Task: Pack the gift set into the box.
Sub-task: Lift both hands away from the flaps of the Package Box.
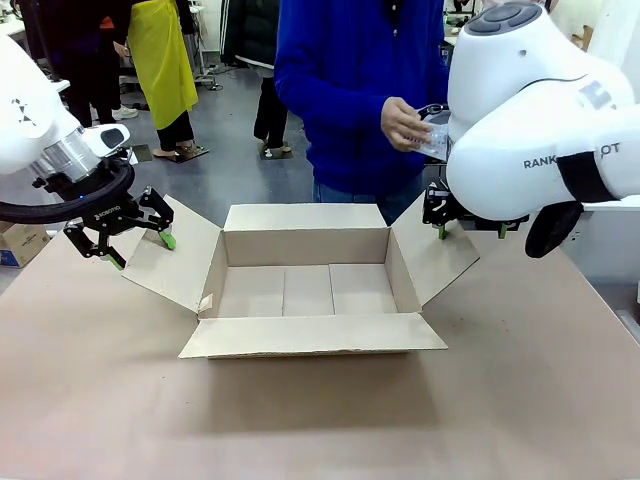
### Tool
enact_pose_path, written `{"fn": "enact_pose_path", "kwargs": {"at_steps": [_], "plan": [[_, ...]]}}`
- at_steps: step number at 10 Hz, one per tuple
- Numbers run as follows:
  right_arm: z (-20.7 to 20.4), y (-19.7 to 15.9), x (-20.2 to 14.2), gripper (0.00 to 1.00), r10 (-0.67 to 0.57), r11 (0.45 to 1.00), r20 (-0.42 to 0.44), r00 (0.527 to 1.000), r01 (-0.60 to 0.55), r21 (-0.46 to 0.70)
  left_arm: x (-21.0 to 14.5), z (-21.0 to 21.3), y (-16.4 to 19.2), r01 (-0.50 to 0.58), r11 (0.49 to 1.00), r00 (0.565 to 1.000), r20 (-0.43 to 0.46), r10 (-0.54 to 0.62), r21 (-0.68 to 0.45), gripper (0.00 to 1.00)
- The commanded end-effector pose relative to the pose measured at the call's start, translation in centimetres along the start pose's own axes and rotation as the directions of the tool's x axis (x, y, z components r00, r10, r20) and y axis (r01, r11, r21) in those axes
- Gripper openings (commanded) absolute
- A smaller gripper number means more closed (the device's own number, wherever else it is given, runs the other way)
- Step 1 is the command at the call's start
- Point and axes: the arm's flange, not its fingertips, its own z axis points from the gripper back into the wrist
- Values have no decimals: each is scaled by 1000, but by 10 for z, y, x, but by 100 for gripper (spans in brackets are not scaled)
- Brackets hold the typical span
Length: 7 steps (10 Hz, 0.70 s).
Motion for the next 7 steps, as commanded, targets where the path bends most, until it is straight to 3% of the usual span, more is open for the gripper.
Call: {"fn": "enact_pose_path", "kwargs": {"at_steps": [1,7], "plan": [[0,0,5,100,8,1000,13,1000,-8,-13,-1,2,0,-11,1000,1000,5,11,15,100],[0,0,5,100,8,1000,13,1000,-8,-13,-1,2,0,-11,1000,1000,5,11,15,100]]}}
